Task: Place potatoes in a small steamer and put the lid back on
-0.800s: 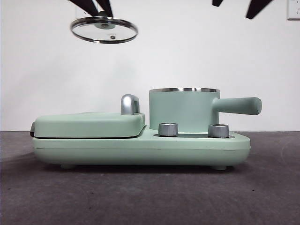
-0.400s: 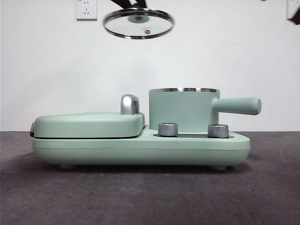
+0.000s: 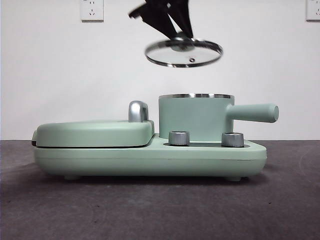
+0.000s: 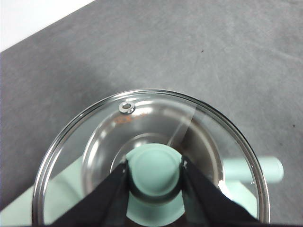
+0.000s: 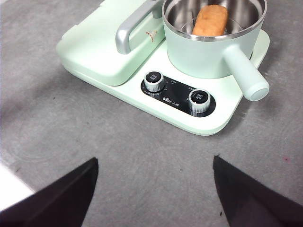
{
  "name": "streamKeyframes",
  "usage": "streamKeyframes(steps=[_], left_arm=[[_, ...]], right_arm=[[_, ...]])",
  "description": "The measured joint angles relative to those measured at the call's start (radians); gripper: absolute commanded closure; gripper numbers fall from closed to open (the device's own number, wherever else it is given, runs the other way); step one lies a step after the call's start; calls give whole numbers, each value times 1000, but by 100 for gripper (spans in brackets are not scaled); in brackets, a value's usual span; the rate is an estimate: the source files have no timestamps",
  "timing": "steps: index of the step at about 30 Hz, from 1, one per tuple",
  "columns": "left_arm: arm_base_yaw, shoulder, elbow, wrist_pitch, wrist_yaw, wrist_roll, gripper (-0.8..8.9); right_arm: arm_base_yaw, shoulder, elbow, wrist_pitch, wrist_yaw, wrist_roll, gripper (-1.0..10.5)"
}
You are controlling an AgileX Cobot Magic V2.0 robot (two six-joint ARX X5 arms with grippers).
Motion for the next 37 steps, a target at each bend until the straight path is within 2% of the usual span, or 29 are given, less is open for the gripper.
streamKeyframes(steps=[8,15,37], left_arm=[[-2,86,0,73,-1,11,797],[-2,140,0,73,-1,30,798],[-21,140,0,69,-1,30,797]], right_arm=[[0,-3,0,-8,0,16,562],[0,-3,0,-8,0,20,562],[0,-3,0,-8,0,23,562]])
